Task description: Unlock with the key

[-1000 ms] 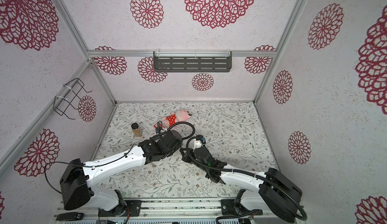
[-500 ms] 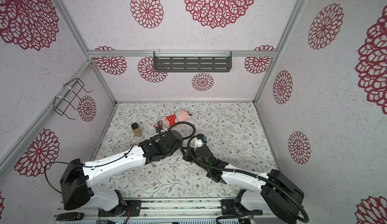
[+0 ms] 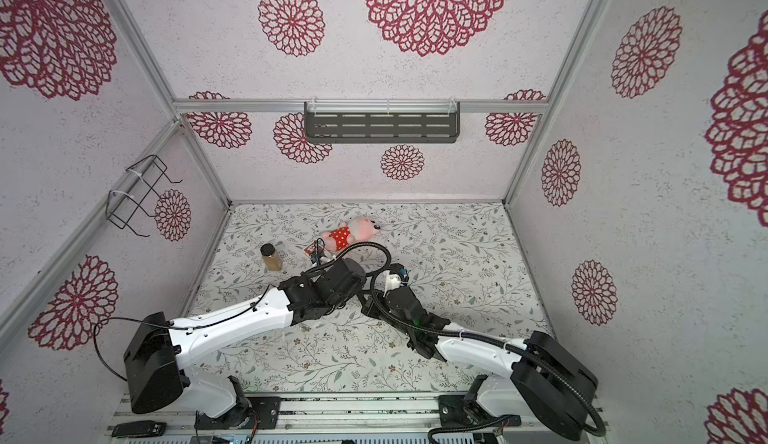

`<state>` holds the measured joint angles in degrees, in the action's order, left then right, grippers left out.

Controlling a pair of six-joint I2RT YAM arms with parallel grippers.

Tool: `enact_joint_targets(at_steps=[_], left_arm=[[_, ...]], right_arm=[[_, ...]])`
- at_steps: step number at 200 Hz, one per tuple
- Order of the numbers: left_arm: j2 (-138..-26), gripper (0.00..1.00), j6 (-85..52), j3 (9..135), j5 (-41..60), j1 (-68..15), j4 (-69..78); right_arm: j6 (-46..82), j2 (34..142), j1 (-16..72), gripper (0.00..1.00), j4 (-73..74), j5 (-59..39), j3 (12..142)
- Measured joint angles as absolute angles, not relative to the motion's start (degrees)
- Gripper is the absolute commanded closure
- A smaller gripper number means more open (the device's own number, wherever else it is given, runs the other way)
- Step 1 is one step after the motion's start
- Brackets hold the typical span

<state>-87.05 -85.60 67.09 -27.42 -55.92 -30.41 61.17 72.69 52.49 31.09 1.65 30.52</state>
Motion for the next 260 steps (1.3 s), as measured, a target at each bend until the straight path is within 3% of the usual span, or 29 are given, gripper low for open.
enact_joint_targets(at_steps=[120,260], left_arm=[[-87.3,1.00,-84.7,67.5,-28.2,-56.8,-29.2],[-76.0,1.00,-83.6,58.8,-29.1,-56.9,-19.5]], right_arm=[[61.8,72.8,49.0,1.00,25.6,-4.4,34.4],[79.9,71.9,48.3,1.00,38.0,-12.9,32.6]])
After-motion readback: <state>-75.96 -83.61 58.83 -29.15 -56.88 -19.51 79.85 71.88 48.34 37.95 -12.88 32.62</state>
